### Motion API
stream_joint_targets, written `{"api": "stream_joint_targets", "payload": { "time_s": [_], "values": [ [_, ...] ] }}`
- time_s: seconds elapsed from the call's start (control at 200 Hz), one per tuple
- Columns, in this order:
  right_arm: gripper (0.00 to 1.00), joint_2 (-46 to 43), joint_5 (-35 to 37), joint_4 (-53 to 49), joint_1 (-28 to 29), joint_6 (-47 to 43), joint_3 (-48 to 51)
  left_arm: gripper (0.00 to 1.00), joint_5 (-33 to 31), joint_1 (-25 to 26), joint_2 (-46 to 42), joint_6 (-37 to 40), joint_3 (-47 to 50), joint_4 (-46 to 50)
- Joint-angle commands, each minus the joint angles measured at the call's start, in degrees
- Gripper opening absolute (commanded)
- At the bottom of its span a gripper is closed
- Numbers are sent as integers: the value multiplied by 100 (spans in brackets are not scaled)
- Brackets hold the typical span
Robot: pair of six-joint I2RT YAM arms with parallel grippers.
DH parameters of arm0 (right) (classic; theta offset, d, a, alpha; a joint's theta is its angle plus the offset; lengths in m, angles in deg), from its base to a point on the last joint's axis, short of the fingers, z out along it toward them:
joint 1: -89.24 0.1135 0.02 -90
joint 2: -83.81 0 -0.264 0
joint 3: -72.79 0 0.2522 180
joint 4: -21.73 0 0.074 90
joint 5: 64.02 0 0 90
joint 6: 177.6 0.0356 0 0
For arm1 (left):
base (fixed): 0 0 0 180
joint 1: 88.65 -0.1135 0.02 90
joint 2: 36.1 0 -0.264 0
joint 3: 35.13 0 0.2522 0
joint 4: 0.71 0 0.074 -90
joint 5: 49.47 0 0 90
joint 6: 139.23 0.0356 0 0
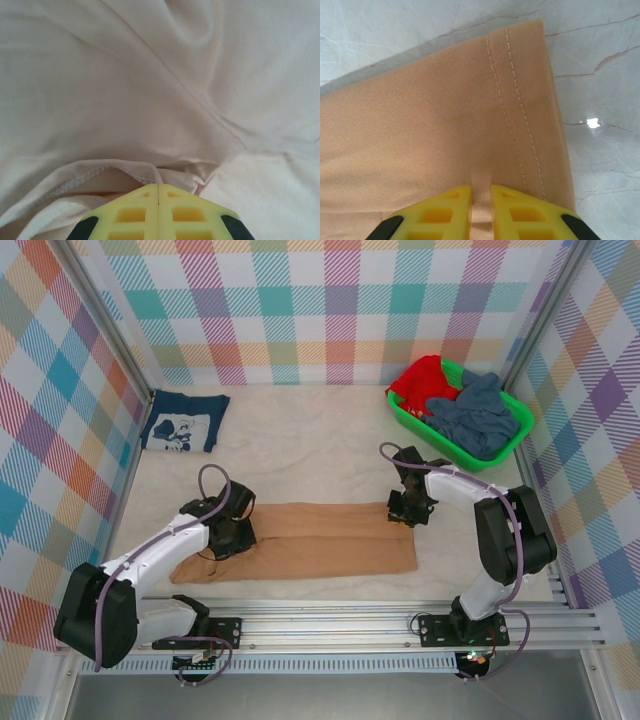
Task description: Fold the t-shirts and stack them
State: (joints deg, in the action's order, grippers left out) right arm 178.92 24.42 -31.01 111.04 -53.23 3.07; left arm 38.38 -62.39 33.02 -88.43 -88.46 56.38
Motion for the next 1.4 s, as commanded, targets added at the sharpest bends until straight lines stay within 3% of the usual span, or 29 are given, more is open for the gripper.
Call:
{"api": "stream_joint_targets", "payload": {
  "time_s": [0.0,0.415,0.635,1.0,1.4],
  "values": [
    [17,59,42,-70,42,105,-64,0,189,254,-164,-122,-79,501],
    [17,123,68,-135,52,87,-208,0,454,950,-52,-602,153,161],
    [17,113,53,-156,68,93,-187,0,207,1205,319,-545,38,151],
    [17,68,60,-165,76,70,-134,0,-933,1408,511,-85,-905,966],
    [17,100,63,-155,79,87,-160,0,-702,1693,1125,-87,-758,491]
  ]
}}
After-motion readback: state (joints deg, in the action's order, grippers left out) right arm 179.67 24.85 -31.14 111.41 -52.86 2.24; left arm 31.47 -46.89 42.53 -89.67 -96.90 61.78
